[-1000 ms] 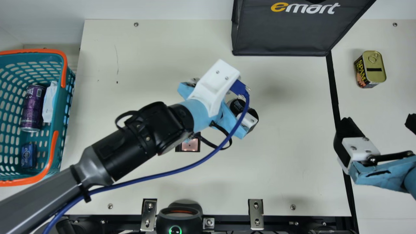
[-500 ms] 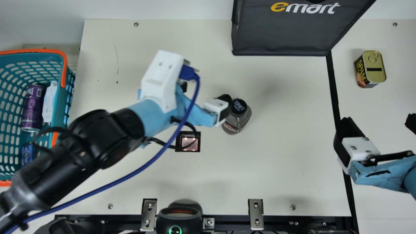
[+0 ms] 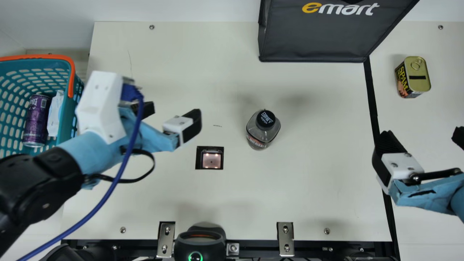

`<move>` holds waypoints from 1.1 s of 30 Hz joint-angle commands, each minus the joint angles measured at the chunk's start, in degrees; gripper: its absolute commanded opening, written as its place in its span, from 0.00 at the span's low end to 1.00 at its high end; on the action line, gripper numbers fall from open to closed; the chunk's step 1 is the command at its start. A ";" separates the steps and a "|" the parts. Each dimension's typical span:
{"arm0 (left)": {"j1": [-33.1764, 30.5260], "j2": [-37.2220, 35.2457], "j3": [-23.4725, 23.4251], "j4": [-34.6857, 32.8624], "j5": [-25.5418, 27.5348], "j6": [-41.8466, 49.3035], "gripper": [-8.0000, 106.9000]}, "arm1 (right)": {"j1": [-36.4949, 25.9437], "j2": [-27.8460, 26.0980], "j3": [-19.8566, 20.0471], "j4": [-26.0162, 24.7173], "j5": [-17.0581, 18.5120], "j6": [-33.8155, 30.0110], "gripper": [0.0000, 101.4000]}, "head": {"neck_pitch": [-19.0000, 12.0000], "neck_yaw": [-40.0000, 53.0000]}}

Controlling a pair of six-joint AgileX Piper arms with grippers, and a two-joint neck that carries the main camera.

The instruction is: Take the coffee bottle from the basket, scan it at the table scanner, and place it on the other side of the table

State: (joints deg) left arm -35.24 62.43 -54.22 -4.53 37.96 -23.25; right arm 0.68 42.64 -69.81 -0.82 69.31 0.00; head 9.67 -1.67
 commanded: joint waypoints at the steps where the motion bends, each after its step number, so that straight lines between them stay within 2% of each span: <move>1: 2.19 -2.49 0.45 -0.86 1.34 1.06 0.85 | 0.00 0.00 0.00 0.00 0.00 0.00 0.94 | -1.75 0.09; 16: 15.02 -12.38 0.31 -1.83 11.68 9.35 0.85 | 0.00 0.00 0.00 0.00 0.00 0.00 0.94 | -1.75 0.09; 33: 26.72 -18.05 -3.91 -0.82 21.02 17.61 0.85 | 0.00 0.00 0.00 0.00 0.00 0.00 0.94 | -1.75 0.09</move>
State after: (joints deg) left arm -9.46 44.44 -57.77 -5.50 58.47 -6.25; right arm 0.68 42.64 -69.81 -0.82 69.31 0.00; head 9.58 -1.67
